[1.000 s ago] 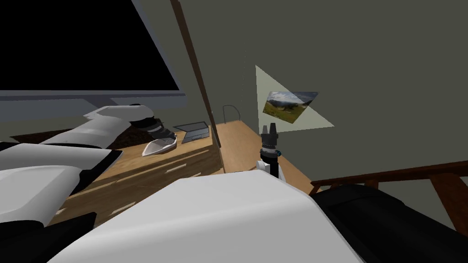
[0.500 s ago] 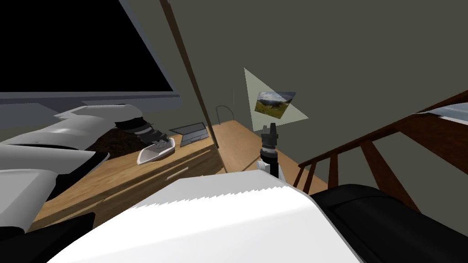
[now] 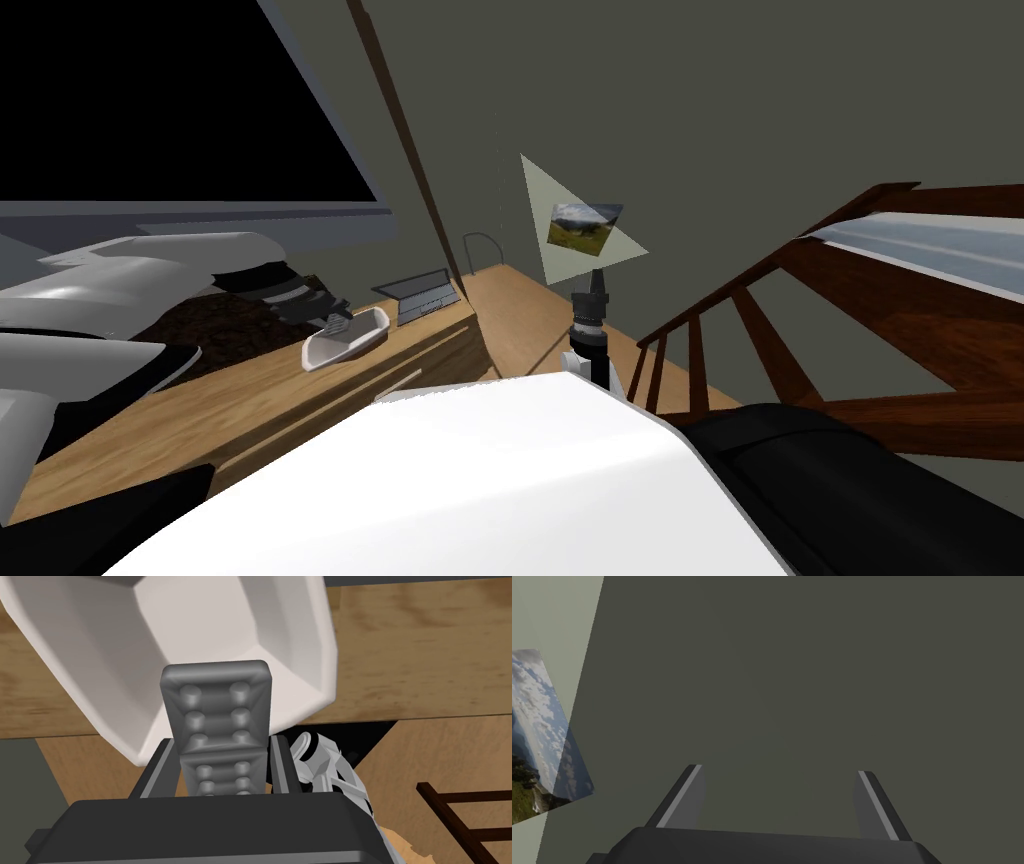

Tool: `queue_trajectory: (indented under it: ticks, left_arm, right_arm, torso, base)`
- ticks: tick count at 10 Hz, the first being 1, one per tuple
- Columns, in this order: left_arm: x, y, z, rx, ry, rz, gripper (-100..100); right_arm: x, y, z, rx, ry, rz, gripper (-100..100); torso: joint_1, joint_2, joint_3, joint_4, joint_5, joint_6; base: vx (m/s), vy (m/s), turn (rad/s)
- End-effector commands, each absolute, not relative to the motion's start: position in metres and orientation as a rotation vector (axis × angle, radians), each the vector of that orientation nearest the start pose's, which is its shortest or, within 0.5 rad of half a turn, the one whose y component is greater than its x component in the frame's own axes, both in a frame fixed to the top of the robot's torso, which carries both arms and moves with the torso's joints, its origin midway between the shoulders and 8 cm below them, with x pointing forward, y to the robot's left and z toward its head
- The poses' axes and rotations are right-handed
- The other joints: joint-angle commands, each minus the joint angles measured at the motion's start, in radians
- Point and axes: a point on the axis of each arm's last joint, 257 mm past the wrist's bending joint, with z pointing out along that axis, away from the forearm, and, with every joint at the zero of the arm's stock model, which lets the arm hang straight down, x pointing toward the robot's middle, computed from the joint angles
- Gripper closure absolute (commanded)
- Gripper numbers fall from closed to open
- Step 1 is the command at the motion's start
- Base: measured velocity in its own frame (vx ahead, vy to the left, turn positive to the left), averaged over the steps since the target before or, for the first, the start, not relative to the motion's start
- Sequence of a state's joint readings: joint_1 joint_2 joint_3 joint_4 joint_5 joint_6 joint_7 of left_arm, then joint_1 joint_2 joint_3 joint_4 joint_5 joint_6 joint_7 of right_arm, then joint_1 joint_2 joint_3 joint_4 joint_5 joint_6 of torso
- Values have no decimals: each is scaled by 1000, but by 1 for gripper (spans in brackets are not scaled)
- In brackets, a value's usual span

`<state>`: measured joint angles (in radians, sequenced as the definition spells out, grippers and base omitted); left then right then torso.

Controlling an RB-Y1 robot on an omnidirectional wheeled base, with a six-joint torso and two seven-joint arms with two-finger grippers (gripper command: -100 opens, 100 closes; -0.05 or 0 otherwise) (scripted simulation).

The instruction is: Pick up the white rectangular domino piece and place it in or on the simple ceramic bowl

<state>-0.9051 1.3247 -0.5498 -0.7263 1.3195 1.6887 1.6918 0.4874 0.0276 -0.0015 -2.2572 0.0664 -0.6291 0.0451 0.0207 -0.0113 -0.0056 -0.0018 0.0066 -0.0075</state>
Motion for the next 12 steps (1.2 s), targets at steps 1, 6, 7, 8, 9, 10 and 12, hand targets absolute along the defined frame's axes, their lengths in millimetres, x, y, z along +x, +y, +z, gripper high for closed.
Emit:
queue_trajectory:
  ticks: [1, 6, 7, 8, 9, 10, 12]
  left_arm:
    - [362, 599, -148, -2998, -905, -22, 100]
    - [355, 604, -147, -2985, -951, -6, -100]
    - [355, 604, -147, -2985, -951, -6, -100]
    - [355, 604, -147, -2985, -951, -6, -100]
    - [355, 604, -147, -2985, -951, -6, -100]
    - [355, 604, -147, -2985, -951, -6, 0]
    - [386, 574, -151, -3050, -843, -16, -100]
  right_arm:
    - [327, -268, 41, 523, 558, 1248, 0]
    - [327, -268, 41, 523, 558, 1248, 0]
    - [327, -268, 41, 523, 558, 1248, 0]
    - [327, -268, 41, 523, 558, 1248, 0]
    - [327, -268, 41, 523, 558, 1248, 0]
    - [327, -268, 41, 523, 558, 1248, 0]
    - [327, -268, 41, 524, 558, 1248, 0]
  torso:
    - [0, 0, 0, 0, 0, 0]
    - [-8, -3, -2, -1, -2, 2]
    - [-9, -3, -2, -1, -2, 2]
    - [-10, -3, -2, -1, -2, 2]
    - [-10, -3, -2, -1, -3, 2]
    - [-10, -3, -2, -1, -3, 2]
    - [-9, -6, -3, -1, -2, 0]
  base:
    - [-1, 102, -243]
    - [2, 65, -81]
    - [0, 0, 0]
    - [0, 0, 0]
    - [0, 0, 0]
    - [0, 0, 0]
    - [67, 17, 432]
